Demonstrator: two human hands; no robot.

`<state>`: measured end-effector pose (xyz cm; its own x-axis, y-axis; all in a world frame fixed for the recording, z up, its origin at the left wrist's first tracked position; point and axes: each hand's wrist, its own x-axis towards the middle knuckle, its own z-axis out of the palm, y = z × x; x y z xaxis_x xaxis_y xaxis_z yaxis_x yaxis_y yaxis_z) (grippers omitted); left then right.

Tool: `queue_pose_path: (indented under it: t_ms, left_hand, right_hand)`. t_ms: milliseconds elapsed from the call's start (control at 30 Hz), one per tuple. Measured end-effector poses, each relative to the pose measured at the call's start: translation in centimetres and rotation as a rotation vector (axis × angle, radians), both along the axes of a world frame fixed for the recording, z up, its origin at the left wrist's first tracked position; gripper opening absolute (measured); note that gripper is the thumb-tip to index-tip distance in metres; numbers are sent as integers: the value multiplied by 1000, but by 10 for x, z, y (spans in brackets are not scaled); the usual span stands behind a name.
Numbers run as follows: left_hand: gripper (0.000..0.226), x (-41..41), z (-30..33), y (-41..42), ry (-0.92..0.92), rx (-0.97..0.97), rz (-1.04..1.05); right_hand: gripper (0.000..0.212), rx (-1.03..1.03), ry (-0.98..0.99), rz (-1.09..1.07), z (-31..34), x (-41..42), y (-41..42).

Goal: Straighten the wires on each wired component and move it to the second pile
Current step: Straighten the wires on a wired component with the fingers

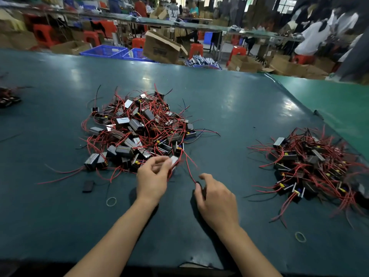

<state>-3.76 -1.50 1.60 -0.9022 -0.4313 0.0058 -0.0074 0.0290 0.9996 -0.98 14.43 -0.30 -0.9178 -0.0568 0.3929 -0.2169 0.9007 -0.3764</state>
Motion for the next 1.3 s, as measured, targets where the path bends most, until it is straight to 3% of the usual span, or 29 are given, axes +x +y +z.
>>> queue_pose_path:
  t_ms: [100,300,600,833,1033,1300]
  left_hand:
    - [13,-4,21,2,-109,456,-136]
    - [25,1,32,0,-213,949,-470]
    - [25,-5,9,-8,-132,955,-462]
    - [25,-6,5,2,-97,737,-426]
    - [22,-9,1,2,-109,664,-440]
    - [17,-17,-8,-1,-127,628,-488]
  right_hand:
    - [27,-13,-9,-2,0,0,1]
    - [24,-23,-38,-17,0,-4,1]
    - [22,-10,-55,-41,0,-9,2]
    - [17,-46,-20,-45,1,-8,2]
    - [11,-72,36,-6,-2,-8,5]
    - [22,-89,14,44,-6,-10,8]
